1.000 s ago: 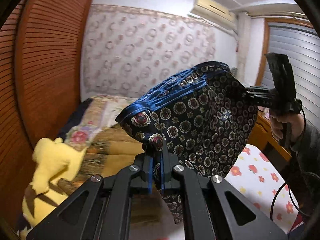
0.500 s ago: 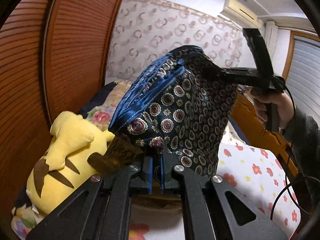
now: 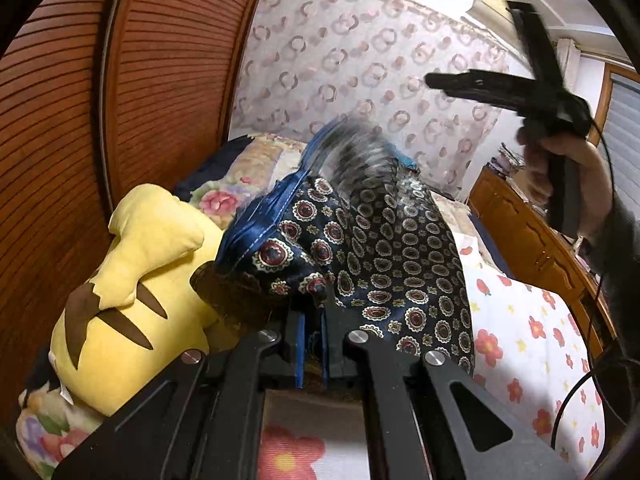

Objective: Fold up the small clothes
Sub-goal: 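Carry the shirt bundle with the left tool onto the yellow plush toy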

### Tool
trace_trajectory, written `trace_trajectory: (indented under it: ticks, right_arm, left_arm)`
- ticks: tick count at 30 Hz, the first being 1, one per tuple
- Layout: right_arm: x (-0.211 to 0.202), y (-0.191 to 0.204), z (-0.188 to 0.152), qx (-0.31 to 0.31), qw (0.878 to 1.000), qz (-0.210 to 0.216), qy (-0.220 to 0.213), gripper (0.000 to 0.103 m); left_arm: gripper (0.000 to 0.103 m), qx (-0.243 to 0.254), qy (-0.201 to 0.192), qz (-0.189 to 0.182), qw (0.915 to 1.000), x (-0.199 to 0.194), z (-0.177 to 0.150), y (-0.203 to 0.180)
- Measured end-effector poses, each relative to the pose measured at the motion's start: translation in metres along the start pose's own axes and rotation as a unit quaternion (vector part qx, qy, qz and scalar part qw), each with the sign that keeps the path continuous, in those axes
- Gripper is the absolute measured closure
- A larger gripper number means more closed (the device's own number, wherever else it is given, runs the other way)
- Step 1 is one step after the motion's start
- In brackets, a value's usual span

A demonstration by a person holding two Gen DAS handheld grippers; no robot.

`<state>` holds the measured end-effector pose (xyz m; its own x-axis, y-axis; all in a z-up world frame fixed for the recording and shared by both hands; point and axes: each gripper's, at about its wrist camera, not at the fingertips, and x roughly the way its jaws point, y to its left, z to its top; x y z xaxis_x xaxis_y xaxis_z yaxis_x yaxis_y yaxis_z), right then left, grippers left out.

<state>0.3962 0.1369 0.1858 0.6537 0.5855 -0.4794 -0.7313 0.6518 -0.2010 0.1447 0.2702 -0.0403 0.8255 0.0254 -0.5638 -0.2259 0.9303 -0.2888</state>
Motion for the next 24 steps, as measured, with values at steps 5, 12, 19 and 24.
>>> trace_trajectory:
  ticks: [5,12,19,24]
  right_arm:
    - [0.011,0.003,-0.031,0.0,0.999,0.034,0.026,0.051]
    - [0.083,0.006,-0.091,0.034,0.992,0.062,0.104,0.051]
    - [0.099,-0.001,-0.104,0.062,0.991,0.051,0.109,0.051]
    - [0.051,0.011,-0.11,0.074,0.993,0.036,0.08,0.051]
  left_arm:
    - [0.097,-0.002,0.001,0.008,1.0,0.0,-0.001,0.001]
    - [0.097,0.013,-0.001,0.014,0.9998,0.001,-0.006,0.0]
    - [0.093,0.045,-0.001,0.04,0.9982,-0.002,-0.003,-0.011]
    - [0.075,0.077,-0.021,0.056,0.9952,-0.021,-0.003,-0.028]
